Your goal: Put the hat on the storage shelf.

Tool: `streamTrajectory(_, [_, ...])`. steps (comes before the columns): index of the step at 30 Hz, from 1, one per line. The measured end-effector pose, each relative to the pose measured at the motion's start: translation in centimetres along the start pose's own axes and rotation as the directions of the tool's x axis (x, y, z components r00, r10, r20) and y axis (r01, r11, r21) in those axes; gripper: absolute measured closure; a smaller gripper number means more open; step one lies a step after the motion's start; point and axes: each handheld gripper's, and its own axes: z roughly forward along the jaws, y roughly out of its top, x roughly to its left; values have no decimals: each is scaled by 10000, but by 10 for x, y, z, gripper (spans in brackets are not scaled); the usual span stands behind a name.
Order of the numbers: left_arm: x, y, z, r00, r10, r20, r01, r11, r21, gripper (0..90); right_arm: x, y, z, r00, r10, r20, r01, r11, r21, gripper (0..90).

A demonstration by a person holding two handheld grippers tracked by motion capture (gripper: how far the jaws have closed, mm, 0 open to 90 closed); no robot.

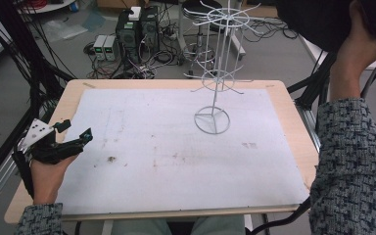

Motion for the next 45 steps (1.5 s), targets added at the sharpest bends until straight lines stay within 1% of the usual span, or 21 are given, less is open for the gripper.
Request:
streamTrajectory(2, [0, 0, 0, 10000, -3, -2, 3, 10000, -4, 186, 1, 0, 1, 10000, 19, -82, -19, 10000, -8, 689])
streamTrajectory(3, [0, 0, 0, 10000, -19, 1, 19, 10000, -16, 186, 5, -2, 4, 9996, 180, -225, -179, 9998, 21, 688])
streamTrajectory(4, [0, 0, 0, 10000, -23, -6, 23, 10000, -23, 186, 5, -2, 4, 9996, 180, -225, -179, 9998, 21, 688])
streamTrajectory(5, [0, 0, 0, 10000, -20, -8, 20, 10000, -13, 186, 9, -3, 7, 9987, 349, -371, -347, 9994, 62, 686])
streamTrajectory(7, [0, 0, 0, 10000, -22, -9, 22, 10000, -6, 186, 13, -6, 11, 9979, 394, -518, -389, 9992, 121, 684])
streamTrajectory(10, [0, 0, 0, 10000, -20, -6, 20, 10000, -9, 186, 19, -10, 16, 9960, 585, -672, -561, 9978, 363, 679])
streamTrajectory(13, [0, 0, -1, 10000, 10, 5, -10, 10000, 11, 186, 23, -17, 21, 9954, 596, -747, -558, 9971, 517, 677])
streamTrajectory(15, [1, 0, -1, 10000, -14, -7, 14, 10000, -25, 186, 26, -23, 24, 9932, 824, -818, -775, 9951, 609, 677])
streamTrajectory(20, [1, 0, -1, 10000, -68, -13, 68, 10000, -55, 186, 33, -33, 30, 9923, 880, -871, -793, 9920, 983, 671])
streamTrajectory(22, [1, 0, -1, 10000, -47, -4, 47, 10000, -29, 186, 35, -37, 32, 9933, 750, -884, -649, 9915, 1125, 667])
streamTrajectory(23, [1, 0, -1, 10000, -11, -6, 11, 10000, -17, 187, 36, -39, 33, 9934, 783, -839, -678, 9903, 1211, 665])
streamTrajectory(25, [1, 0, -1, 10000, -3, 4, 3, 10000, -9, 186, 36, -40, 33, 9929, 814, -864, -707, 9902, 1207, 664])
streamTrajectory(27, [1, 0, -1, 10000, -5, 13, 5, 10000, -7, 186, 35, -43, 33, 9908, 1056, -844, -938, 9867, 1331, 661])
streamTrajectory(33, [0, 1, 1, 10000, -16, 37, 16, 10000, -27, 186, 31, -54, 29, 9863, 1442, -807, -1302, 9789, 1574, 641])
streamTrajectory(36, [-1, 1, 1, 10000, 13, 86, -13, 10000, 4, 187, 28, -59, 28, 9861, 1456, -807, -1300, 9763, 1730, 629])
streamTrajectory(38, [-2, 0, 2, 10000, 9, 85, -9, 10000, 6, 186, 27, -62, 27, 9839, 1590, -822, -1423, 9734, 1795, 624])
streamTrajectory(40, [-2, 0, 2, 10000, -1, 83, 1, 10000, 8, 186, 26, -64, 26, 9835, 1617, -810, -1450, 9727, 1814, 624])
streamTrajectory(43, [-2, 0, 2, 10000, -1, 83, 1, 10000, 9, 187, 24, -71, 25, 9824, 1686, -807, -1497, 9683, 2000, 624])
streamTrajectory(45, [-1, 0, 2, 10000, 2, 75, -2, 10000, 15, 187, 23, -74, 25, 9790, 1836, -883, -1613, 9634, 2139, 619])
